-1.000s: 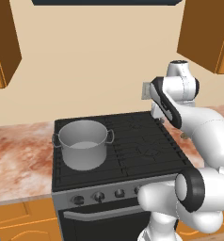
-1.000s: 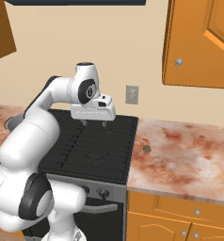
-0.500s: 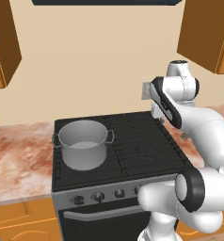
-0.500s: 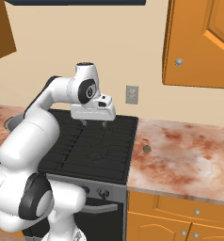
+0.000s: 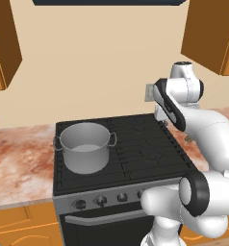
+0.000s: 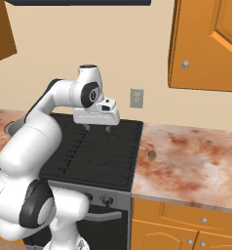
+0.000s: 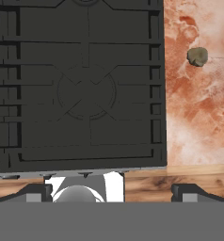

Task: Turn on the burner for the pot on the stove. Wait thirty seconds for the pot to heat up. Then add the garlic to the pot.

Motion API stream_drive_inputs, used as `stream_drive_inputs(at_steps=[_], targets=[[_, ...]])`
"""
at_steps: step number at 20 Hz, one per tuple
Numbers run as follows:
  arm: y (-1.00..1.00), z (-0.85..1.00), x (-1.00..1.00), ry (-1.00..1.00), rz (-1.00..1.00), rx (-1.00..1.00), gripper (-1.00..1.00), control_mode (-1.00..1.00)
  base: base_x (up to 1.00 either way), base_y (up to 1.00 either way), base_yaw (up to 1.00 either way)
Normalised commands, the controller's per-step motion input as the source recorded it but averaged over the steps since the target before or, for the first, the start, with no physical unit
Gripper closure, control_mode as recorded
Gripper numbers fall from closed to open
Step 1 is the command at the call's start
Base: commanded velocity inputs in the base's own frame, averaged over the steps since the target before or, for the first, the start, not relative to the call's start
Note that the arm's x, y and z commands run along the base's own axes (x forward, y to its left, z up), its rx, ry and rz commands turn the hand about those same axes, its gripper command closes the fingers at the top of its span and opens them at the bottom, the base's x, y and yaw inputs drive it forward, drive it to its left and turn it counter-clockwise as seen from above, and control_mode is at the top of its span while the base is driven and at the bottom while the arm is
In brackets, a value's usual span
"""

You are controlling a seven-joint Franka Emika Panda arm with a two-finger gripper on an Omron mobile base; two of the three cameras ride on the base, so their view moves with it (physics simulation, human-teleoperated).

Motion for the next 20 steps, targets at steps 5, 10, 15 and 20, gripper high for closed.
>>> stream_drive_inputs(at_steps=[5,10,15,20], targets=[[0.0,0.0,0.0,0.0,0.0,0.0,-1.0,-1.0,0.0,0.0,0.0],[0.0,0.0,0.0,0.0,0.0,0.0,-1.0,-1.0,0.0,0.0,0.0],[0.0,0.0,0.0,0.0,0.0,0.0,-1.0,-1.0,0.0,0.0,0.0],[0.0,0.0,0.0,0.0,0.0,0.0,-1.0,-1.0,0.0,0.0,0.0]])
